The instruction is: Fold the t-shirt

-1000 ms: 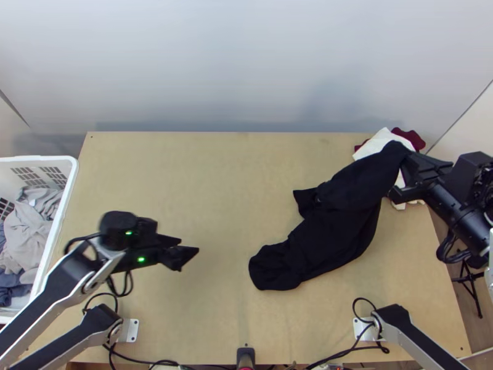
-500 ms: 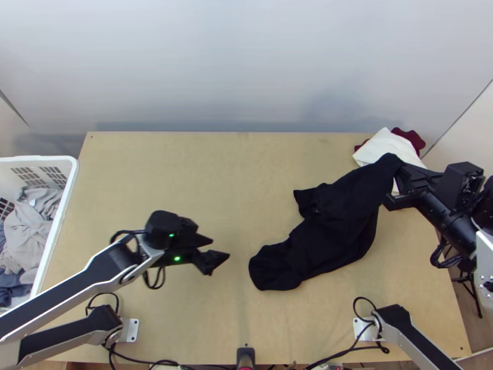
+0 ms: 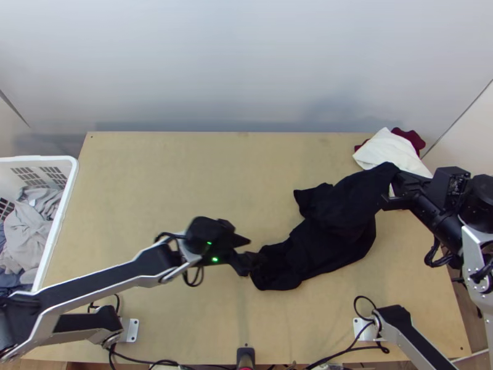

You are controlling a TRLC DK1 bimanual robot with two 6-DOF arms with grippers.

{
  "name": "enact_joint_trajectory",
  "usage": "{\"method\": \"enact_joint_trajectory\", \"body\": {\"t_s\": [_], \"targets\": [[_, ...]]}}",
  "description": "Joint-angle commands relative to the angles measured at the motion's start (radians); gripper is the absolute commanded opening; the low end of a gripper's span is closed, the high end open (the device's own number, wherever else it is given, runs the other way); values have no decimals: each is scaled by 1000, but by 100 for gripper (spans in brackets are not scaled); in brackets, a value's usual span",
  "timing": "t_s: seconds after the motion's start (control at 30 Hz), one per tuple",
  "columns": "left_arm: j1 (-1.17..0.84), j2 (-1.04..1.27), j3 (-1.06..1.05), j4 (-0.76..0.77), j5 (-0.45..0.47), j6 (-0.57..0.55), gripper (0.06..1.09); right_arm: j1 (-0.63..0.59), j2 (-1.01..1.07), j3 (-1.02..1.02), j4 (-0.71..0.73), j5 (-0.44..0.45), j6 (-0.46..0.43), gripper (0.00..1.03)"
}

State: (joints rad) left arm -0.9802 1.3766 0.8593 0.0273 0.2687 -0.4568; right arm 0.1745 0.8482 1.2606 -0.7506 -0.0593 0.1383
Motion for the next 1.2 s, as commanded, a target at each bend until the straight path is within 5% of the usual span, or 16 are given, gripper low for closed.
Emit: {"method": "enact_joint_trajectory", "body": {"t_s": [0.0,0.37,1.03,1.1,1.17], "targets": [[-77,171,57,86,-6,-3,104,-30,-11,-35,4,1,-3,4],[-112,453,285,71,1,18,104,-58,-46,-86,5,1,-8,4],[-169,625,486,-38,-5,-57,103,-59,-61,-115,5,3,-43,4],[-170,625,497,-43,-5,-72,91,-61,-66,-121,5,4,-45,4],[-173,607,483,-32,-33,-105,49,-61,-70,-127,7,6,-45,4]]}}
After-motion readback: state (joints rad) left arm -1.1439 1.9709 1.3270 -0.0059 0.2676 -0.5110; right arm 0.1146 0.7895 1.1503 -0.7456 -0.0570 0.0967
